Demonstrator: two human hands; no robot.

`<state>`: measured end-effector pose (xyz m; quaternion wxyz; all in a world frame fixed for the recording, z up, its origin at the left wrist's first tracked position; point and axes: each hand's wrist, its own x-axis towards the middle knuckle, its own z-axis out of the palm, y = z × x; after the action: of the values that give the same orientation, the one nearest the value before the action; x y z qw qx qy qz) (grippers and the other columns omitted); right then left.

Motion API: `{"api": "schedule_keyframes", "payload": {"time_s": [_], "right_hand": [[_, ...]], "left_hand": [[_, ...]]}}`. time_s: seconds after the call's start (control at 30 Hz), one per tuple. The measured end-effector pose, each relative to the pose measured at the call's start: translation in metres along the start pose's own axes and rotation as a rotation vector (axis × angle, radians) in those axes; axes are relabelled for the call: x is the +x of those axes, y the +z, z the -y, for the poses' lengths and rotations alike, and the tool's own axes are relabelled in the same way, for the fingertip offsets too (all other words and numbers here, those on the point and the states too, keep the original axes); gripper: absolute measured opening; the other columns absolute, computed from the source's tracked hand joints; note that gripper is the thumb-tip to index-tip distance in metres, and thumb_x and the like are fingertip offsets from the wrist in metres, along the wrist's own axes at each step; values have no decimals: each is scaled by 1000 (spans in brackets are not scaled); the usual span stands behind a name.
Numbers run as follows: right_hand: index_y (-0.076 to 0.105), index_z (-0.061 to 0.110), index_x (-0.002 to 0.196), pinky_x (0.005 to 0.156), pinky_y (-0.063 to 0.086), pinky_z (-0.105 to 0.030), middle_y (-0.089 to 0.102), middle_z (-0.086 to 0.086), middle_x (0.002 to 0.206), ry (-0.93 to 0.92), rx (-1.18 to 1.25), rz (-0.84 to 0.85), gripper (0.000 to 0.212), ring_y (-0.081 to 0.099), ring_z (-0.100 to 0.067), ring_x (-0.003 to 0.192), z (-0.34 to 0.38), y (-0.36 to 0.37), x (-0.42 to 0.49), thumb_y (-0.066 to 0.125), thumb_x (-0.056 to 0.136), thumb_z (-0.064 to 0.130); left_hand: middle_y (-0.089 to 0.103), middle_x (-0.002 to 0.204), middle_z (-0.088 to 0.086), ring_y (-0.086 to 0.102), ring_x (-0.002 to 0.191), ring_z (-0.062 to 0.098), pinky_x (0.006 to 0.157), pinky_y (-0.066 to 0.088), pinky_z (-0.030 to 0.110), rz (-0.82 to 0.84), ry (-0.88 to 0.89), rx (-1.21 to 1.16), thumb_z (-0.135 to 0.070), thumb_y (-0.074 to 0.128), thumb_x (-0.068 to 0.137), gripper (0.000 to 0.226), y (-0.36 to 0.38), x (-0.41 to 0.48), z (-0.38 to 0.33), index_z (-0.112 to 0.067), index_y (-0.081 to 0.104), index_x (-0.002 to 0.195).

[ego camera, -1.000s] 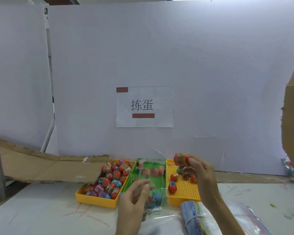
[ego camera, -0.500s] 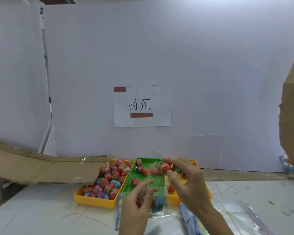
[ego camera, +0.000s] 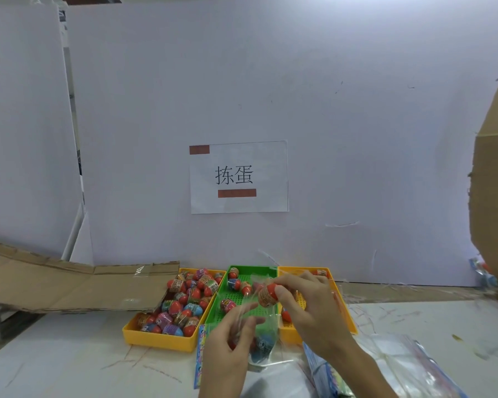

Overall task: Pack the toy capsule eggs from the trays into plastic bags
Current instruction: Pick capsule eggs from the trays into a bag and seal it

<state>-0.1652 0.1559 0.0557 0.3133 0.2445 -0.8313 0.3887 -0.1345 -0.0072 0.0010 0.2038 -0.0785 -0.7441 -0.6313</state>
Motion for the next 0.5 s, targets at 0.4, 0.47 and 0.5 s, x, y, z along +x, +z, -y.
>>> {"api": "schedule_keyframes", "payload": {"time_s": [0.4,0.47,0.5], "right_hand": [[70,40,100,87,39,-28,60,33,83,15,-37,-32,22,57,-3,90,0,0,0,50,94,42],[70,41,98,89,35,-26,60,33,83,9,-51,0,22,54,-2,92,1,0,0,49,94,43],[70,42,99,91,33,-24,60,33,83,5,-53,16,22,53,-1,93,1,1,-1,49,94,44]], "left_hand": [[80,98,-5,76,91,16,74,60,25,65,-52,-116,-40,55,88,36,1,-1,-7,-25,68,118],[80,97,-4,76,92,15,75,60,25,70,-50,-127,-37,56,88,35,1,0,-6,-25,68,119],[80,97,-4,76,92,15,74,60,24,70,-54,-136,-36,57,88,34,1,-1,-6,-24,68,119]]}}
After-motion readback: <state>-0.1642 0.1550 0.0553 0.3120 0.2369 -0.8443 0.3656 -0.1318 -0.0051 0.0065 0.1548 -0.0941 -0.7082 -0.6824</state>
